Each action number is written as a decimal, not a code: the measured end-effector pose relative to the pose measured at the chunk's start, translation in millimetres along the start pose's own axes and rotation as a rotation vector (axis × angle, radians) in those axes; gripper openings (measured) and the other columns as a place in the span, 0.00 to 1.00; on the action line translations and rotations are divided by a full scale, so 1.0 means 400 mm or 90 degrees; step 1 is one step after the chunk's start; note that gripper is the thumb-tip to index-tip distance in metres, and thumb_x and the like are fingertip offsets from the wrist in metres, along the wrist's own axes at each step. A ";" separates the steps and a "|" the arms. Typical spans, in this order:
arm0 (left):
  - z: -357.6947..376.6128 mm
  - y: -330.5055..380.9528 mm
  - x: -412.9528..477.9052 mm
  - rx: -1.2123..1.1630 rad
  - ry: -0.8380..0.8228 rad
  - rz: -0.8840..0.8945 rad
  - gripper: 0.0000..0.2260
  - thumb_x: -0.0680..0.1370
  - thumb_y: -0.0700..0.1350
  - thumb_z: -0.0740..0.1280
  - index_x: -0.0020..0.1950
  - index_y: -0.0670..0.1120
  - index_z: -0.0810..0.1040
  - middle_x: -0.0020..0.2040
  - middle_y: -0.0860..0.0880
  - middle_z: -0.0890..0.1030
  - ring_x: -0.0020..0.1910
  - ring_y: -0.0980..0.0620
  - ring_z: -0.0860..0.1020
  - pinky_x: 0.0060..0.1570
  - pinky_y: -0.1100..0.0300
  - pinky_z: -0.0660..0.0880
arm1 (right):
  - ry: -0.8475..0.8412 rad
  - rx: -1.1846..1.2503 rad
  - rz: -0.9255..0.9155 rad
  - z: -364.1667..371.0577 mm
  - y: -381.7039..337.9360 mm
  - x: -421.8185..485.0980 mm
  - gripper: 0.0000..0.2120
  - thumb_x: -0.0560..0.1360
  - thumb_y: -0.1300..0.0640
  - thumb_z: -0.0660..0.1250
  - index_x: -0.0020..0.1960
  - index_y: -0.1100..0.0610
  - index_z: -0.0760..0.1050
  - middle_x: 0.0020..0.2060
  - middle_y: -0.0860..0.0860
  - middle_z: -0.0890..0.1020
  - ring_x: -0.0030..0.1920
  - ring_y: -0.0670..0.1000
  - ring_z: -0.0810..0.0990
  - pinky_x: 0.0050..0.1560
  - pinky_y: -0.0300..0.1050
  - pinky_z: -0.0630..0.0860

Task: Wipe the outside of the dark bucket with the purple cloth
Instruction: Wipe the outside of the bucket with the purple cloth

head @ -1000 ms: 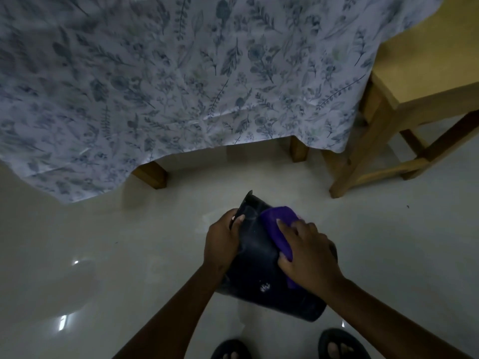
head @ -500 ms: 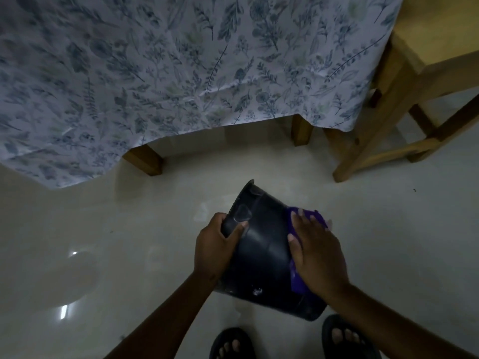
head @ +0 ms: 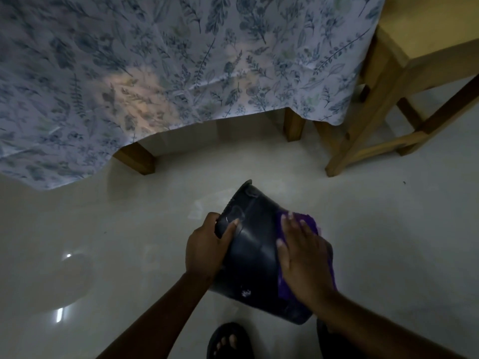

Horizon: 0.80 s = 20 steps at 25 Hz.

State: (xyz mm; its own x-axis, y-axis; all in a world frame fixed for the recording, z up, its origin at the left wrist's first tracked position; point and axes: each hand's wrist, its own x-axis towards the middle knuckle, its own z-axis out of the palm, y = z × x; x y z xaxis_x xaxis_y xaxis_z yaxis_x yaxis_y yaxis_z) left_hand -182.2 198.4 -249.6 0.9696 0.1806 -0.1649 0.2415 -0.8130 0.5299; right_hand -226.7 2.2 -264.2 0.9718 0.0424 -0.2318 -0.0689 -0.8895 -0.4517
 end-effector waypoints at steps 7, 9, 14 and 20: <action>0.006 0.049 0.045 0.012 0.007 0.056 0.16 0.78 0.60 0.62 0.53 0.47 0.75 0.40 0.50 0.82 0.38 0.50 0.81 0.37 0.58 0.77 | -0.139 0.231 0.065 -0.014 0.047 0.263 0.27 0.81 0.41 0.45 0.77 0.50 0.53 0.74 0.54 0.66 0.73 0.56 0.64 0.71 0.52 0.58; 0.003 0.059 0.048 0.019 -0.010 0.028 0.16 0.78 0.60 0.62 0.50 0.48 0.75 0.38 0.52 0.80 0.37 0.50 0.80 0.34 0.60 0.71 | -0.129 0.239 0.089 -0.014 0.076 0.218 0.25 0.82 0.46 0.48 0.76 0.53 0.57 0.75 0.53 0.65 0.73 0.54 0.65 0.71 0.46 0.58; 0.021 0.093 0.099 0.039 -0.031 0.050 0.16 0.78 0.60 0.60 0.47 0.48 0.75 0.37 0.52 0.79 0.35 0.52 0.78 0.32 0.61 0.68 | 0.028 -0.019 -0.175 0.035 0.011 0.025 0.27 0.81 0.45 0.50 0.77 0.51 0.52 0.77 0.50 0.59 0.77 0.53 0.55 0.73 0.55 0.57; 0.031 0.109 0.114 0.059 -0.045 0.025 0.14 0.79 0.58 0.61 0.48 0.48 0.76 0.39 0.52 0.78 0.38 0.50 0.77 0.36 0.59 0.68 | -0.064 0.183 -0.028 -0.013 0.056 0.228 0.27 0.81 0.44 0.47 0.77 0.52 0.55 0.76 0.50 0.61 0.75 0.51 0.60 0.74 0.50 0.55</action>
State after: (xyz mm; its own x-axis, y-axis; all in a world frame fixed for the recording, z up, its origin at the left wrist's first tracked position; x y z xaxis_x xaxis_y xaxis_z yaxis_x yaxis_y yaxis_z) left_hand -127.9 164.2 -244.1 0.9724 0.1101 -0.2055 0.1950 -0.8672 0.4582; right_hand -138.6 -16.4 -291.1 0.9491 0.1352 -0.2845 -0.1024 -0.7217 -0.6846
